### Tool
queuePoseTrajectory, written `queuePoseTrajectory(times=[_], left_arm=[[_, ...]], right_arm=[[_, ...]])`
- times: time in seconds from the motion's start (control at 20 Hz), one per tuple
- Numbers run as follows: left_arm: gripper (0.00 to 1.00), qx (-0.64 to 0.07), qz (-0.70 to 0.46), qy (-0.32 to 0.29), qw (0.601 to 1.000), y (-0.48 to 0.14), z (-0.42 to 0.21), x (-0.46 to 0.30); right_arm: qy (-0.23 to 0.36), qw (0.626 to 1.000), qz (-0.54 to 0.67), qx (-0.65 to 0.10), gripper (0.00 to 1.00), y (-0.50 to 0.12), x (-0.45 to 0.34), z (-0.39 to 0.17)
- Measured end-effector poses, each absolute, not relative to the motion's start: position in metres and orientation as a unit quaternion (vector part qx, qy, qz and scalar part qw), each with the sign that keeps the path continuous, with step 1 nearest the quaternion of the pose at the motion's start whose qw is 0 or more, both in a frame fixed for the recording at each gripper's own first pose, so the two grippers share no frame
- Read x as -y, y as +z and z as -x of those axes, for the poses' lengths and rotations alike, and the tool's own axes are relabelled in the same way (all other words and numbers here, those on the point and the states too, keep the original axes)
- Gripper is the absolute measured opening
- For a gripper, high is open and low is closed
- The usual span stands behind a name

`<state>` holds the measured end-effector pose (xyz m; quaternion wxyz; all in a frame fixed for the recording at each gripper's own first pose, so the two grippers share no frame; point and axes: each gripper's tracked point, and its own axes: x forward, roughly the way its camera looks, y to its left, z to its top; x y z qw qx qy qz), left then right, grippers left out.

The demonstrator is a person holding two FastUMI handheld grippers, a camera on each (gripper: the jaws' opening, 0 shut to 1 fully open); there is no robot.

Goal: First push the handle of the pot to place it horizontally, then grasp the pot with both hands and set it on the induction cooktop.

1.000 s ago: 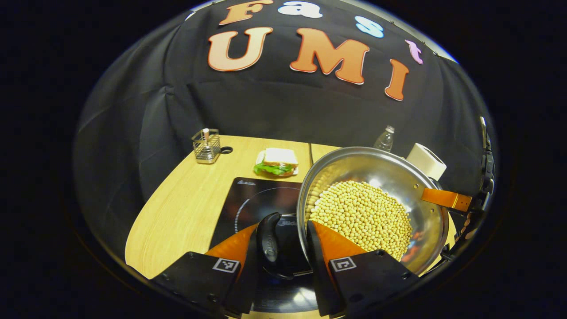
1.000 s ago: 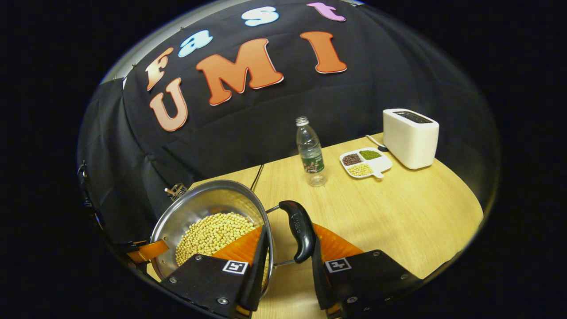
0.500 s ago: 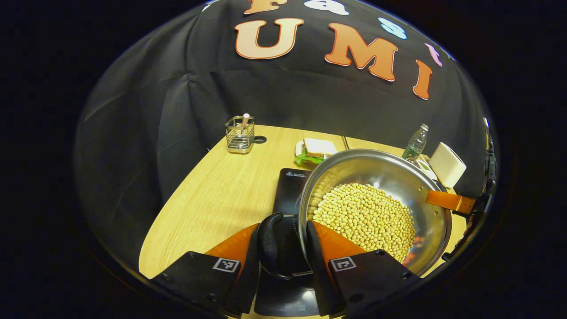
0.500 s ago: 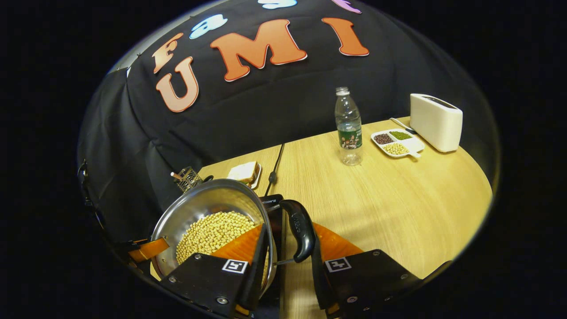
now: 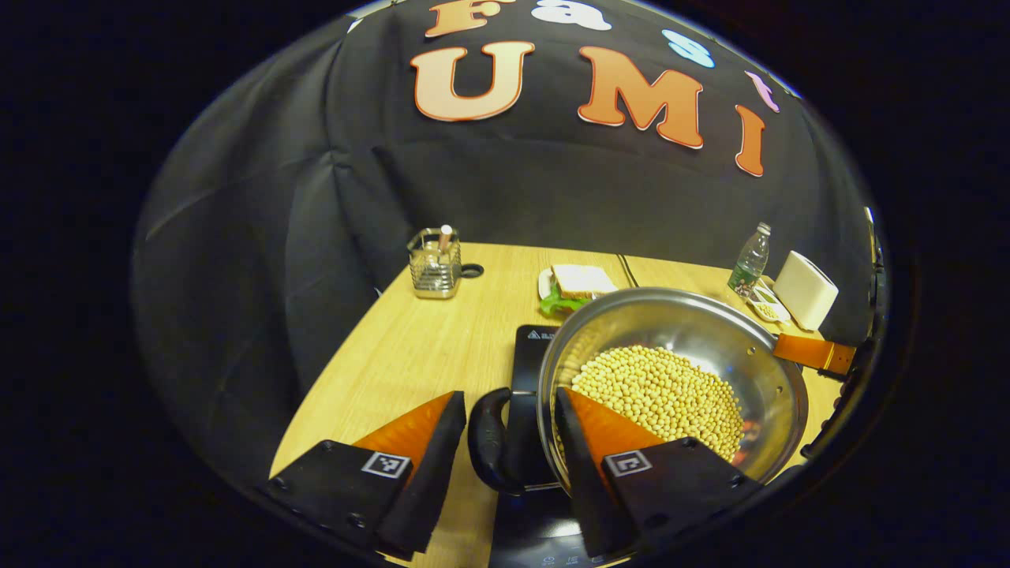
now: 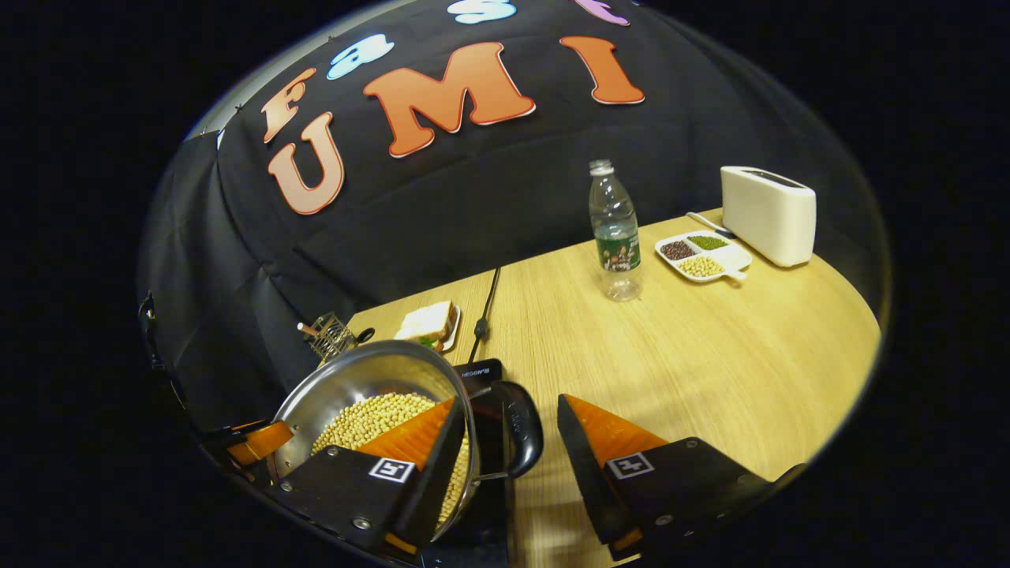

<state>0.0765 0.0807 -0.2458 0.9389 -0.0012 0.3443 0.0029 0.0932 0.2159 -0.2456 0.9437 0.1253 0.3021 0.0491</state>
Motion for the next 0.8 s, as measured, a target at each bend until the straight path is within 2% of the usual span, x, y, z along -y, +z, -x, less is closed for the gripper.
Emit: queuePoseTrajectory(times=[0.05,0.1,0.15,0.25,0.3,0.6,0.75,0.8], left_arm=[[0.81,-0.324,-0.015,0.011,0.946,-0.228,-0.078,-0.083],[0.92,-0.3,-0.03,0.02,0.953,-0.208,-0.082,-0.085],[0.94,-0.274,-0.039,0.022,0.961,-0.188,-0.083,-0.08],[0.92,-0.233,-0.051,0.022,0.971,-0.154,-0.084,-0.065],[1.0,-0.214,-0.051,0.017,0.975,-0.138,-0.085,-0.054],[0.99,-0.122,0.011,-0.018,0.992,-0.028,-0.072,0.004],[1.0,-0.073,-0.003,-0.001,0.997,0.025,-0.057,-0.001],[0.96,-0.056,-0.011,0.007,0.998,0.04,-0.052,-0.003]], right_arm=[[0.049,0.947,-0.128,-0.291,0.86,-0.236,-0.21,-0.094],[0.047,0.951,-0.126,-0.279,0.9,-0.225,-0.201,-0.095],[0.044,0.956,-0.118,-0.265,0.95,-0.213,-0.191,-0.096],[0.037,0.967,-0.094,-0.234,0.95,-0.184,-0.167,-0.096],[0.036,0.972,-0.082,-0.216,0.95,-0.167,-0.156,-0.093],[0.041,0.992,-0.035,-0.114,0.95,-0.061,-0.097,-0.068],[0.039,0.997,-0.014,-0.073,0.95,-0.018,-0.069,-0.051],[0.035,0.998,-0.004,-0.06,0.95,-0.004,-0.06,-0.045]])
